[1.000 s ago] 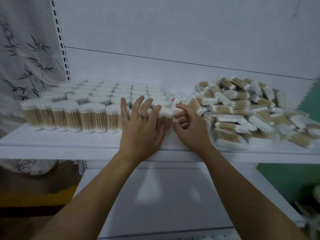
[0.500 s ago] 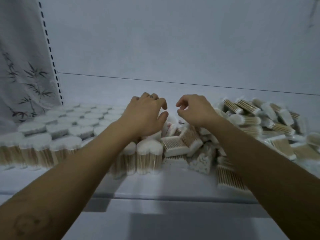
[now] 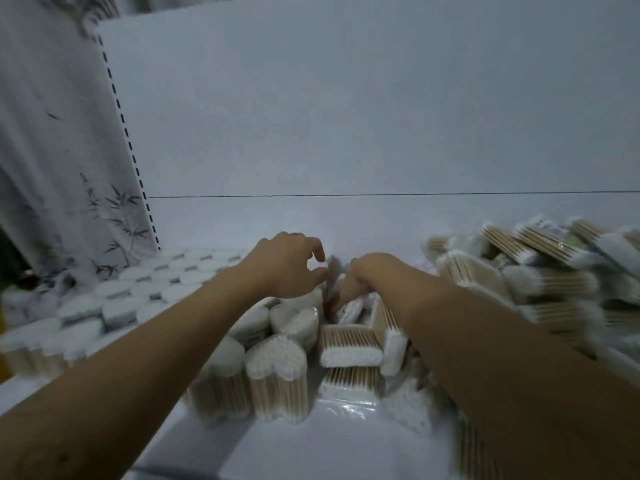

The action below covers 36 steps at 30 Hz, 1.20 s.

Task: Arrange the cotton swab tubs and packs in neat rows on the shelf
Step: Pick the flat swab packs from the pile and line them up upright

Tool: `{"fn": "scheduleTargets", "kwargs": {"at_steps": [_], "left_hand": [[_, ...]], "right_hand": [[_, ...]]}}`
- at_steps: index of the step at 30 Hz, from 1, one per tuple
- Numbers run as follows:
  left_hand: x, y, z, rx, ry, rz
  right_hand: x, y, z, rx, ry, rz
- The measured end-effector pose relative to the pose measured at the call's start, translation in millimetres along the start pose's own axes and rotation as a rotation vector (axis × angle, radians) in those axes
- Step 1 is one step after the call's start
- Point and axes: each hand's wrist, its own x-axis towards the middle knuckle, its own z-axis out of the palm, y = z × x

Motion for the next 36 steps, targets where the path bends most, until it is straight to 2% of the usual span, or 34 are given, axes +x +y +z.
{"fn": "scheduleTargets", "kwargs": {"at_steps": [5, 9, 11, 15, 22, 27, 36], "left_hand": [[-3, 8, 1, -0.069, -0.066, 0.061], [-1, 5, -5, -0.128, -0.046, 0.070], [3, 3, -7, -0.127, -0.042, 0.069], [11, 0, -8, -0.148, -0.037, 0.095], [20, -9, -19, -0.204, -0.008, 0.164], [22, -17, -22, -0.194, -0.029, 0.208], [35, -19, -24, -0.222, -0.033, 0.316]], "right_hand": [[-10, 5, 1, -0.018, 0.099, 0.064], [61, 9, 5, -0.034, -0.021, 0.034], [60, 8, 8, 0.011, -0.009, 0.054], [-2, 2, 6, 0.030, 0.179, 0.065], [-14, 15, -5, 0.153, 0.559, 0.045], [-25, 29, -13, 0.256, 0.614, 0.078], [-69, 54, -41, 0.437, 0.886, 0.055]]}}
